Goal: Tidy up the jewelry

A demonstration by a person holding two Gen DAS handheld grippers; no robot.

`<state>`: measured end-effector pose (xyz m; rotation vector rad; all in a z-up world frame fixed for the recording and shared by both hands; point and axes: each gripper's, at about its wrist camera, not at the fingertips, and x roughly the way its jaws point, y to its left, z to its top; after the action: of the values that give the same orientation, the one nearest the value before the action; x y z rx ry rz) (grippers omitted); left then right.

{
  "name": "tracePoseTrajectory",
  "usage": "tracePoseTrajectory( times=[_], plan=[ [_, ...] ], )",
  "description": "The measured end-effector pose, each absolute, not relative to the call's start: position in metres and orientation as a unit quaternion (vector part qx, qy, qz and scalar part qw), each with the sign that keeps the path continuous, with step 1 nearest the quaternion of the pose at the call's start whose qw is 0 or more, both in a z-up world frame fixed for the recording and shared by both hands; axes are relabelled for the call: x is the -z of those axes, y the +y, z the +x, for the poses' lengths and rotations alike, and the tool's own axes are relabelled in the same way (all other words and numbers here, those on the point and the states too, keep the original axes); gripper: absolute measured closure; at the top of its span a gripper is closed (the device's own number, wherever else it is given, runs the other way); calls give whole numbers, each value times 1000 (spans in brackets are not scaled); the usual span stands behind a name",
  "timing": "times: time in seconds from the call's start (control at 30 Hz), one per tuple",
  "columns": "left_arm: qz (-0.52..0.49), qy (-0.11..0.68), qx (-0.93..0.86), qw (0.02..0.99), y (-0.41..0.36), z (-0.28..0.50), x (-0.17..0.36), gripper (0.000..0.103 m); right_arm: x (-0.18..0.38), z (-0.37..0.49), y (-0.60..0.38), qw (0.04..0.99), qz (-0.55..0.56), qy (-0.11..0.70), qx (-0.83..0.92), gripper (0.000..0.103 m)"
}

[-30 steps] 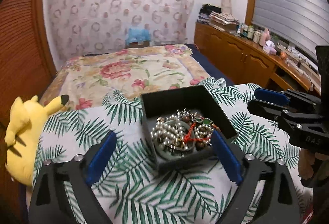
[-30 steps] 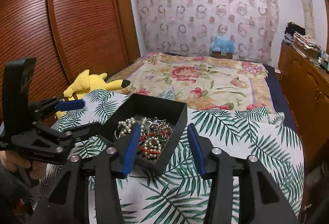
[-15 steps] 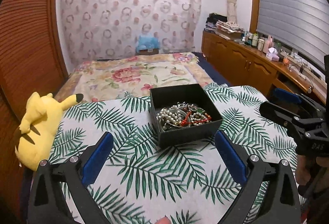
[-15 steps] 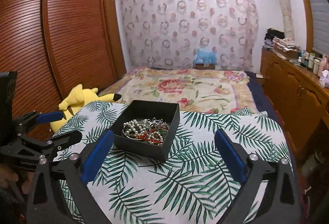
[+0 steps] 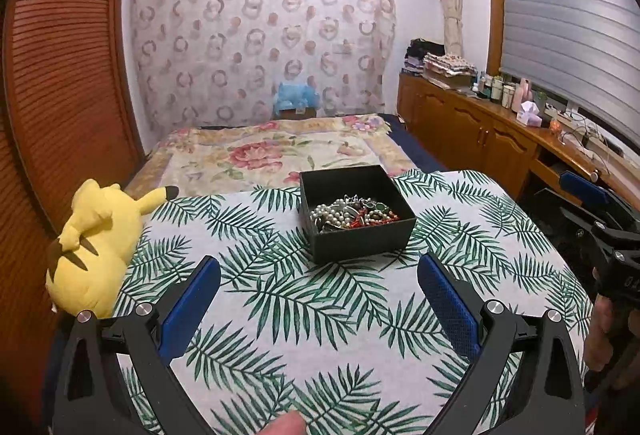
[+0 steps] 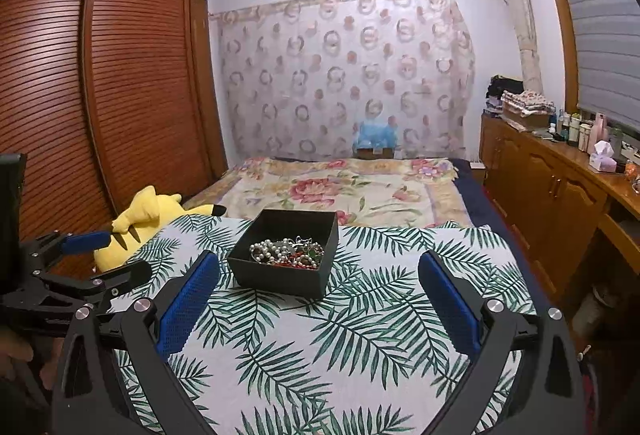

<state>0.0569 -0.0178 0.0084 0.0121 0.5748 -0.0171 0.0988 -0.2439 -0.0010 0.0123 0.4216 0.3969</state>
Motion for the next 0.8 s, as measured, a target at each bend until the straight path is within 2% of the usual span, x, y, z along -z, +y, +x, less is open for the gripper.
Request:
tracePoseTrajectory(
  times=[0.8],
  plan=[
    [0, 273, 5, 962, -22, 45, -11, 8, 6, 90, -245, 961, 0, 208, -185, 3]
  ],
)
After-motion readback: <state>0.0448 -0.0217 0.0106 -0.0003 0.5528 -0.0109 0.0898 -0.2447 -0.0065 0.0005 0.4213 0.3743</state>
